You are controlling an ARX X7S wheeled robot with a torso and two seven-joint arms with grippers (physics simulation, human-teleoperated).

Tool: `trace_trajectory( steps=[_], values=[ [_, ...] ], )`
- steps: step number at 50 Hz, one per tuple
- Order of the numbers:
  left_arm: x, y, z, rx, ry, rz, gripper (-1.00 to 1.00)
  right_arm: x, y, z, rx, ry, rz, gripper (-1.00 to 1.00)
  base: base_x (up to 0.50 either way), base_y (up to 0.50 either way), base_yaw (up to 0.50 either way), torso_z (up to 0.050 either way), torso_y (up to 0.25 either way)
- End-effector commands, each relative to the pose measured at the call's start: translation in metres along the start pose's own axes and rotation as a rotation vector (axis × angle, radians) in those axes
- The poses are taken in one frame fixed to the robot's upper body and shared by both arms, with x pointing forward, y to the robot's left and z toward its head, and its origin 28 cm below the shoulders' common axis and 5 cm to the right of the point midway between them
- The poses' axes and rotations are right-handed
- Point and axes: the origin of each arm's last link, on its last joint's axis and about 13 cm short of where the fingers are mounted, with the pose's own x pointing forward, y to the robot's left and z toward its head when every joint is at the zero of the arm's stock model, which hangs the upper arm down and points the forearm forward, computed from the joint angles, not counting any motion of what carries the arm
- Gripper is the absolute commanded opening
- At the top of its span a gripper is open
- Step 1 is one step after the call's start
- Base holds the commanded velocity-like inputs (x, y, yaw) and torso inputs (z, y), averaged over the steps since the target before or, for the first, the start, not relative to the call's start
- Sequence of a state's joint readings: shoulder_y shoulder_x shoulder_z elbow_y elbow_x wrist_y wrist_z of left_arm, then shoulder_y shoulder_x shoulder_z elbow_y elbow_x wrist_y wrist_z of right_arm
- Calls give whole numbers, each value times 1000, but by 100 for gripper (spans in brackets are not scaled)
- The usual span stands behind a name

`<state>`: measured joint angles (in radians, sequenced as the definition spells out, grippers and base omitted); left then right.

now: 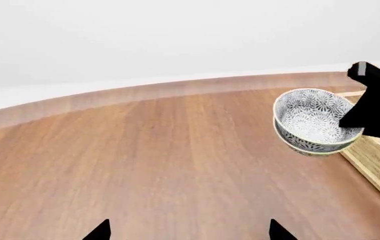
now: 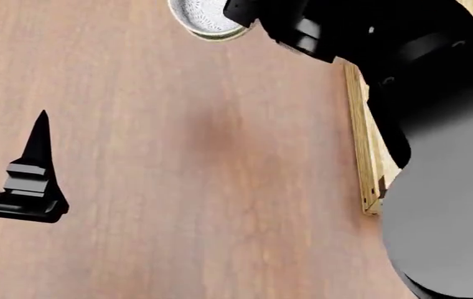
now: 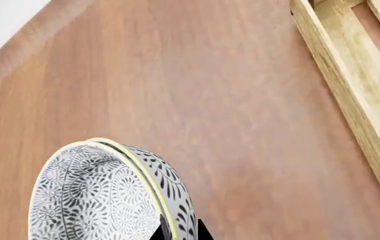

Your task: Stack the right bowl on the left bowl and place them in the tray.

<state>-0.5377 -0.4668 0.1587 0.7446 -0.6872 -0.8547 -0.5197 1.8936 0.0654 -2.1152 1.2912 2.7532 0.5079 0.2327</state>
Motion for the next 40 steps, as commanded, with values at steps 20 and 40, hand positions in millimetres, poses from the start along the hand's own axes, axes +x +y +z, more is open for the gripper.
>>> trace_trajectory(
  steps=[20, 40],
  values=[
    [0, -1, -1, 2, 9, -9, 100, -47, -40, 72, 323, -216, -135, -100, 0, 0, 0, 0, 1],
    [0, -1, -3, 1, 12, -7, 100, -47, -84, 73, 475, -234, -259, -100, 0, 0, 0, 0, 1]
  ],
)
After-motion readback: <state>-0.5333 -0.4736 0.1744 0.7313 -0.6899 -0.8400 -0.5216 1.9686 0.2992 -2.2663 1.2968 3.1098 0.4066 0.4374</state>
